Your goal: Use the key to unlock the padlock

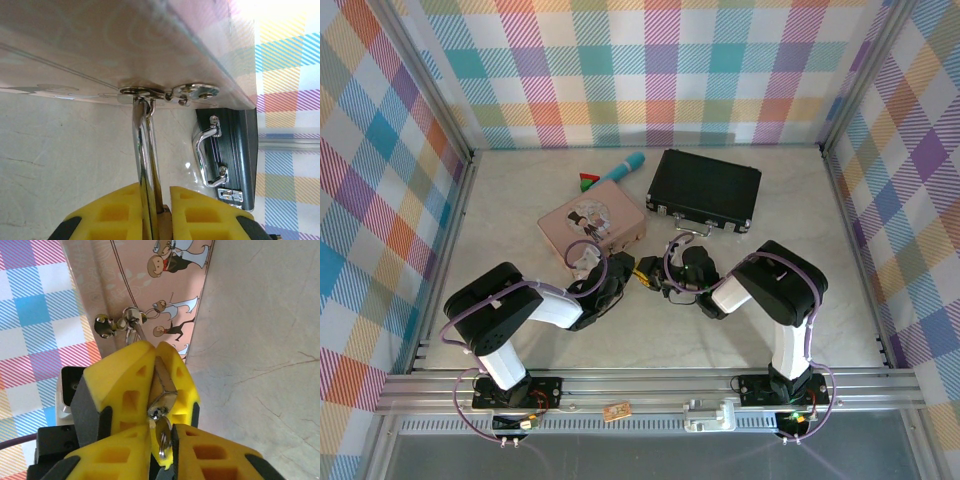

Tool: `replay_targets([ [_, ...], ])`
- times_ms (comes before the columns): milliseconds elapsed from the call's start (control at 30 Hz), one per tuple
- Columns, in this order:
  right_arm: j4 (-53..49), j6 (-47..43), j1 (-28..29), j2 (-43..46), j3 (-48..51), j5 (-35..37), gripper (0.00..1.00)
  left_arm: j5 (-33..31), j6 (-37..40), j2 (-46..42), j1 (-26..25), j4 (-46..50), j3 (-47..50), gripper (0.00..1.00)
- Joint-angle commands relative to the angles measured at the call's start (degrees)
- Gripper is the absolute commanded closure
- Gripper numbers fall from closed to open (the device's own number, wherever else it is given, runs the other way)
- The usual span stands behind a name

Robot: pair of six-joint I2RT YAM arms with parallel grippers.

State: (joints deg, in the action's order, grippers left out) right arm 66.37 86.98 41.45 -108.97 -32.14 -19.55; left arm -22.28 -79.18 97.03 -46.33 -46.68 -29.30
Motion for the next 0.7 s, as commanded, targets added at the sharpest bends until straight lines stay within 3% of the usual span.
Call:
replay_targets([
  [0,6.06,0.89,1.43,-0.37,-1.30,0.59,0.78,2.50,-1.36,0.65,0.01,-5.45,0.14,1.00],
  [67,5.99,1.11,1.78,-0.48,-1.75,1.21,0.79,2.78,-1.79,1.00,-0.12,-6.99,0.62,1.00],
  [333,6.16,1.55,2.04,-0.55,-1.77,3.65,1.00,4.60,-3.51,0.49,-0.19,-9.11,2.62,1.00],
  [467,6.32,3.11,1.46,0.19,-1.10,3.71,1.00,5.63,-2.06,-0.61,-0.21,-10.12,3.26,1.00],
  [567,7.47,8.55,0.60,1.55,-1.28,1.85,1.00,6.49,0.05,-0.07,-0.25,-12.79,3.66,1.00],
  [667,12.41,21.58,0.47,2.18,-2.46,0.40,1.00,7.93,0.74,4.03,-0.23,-21.66,4.63,1.00],
])
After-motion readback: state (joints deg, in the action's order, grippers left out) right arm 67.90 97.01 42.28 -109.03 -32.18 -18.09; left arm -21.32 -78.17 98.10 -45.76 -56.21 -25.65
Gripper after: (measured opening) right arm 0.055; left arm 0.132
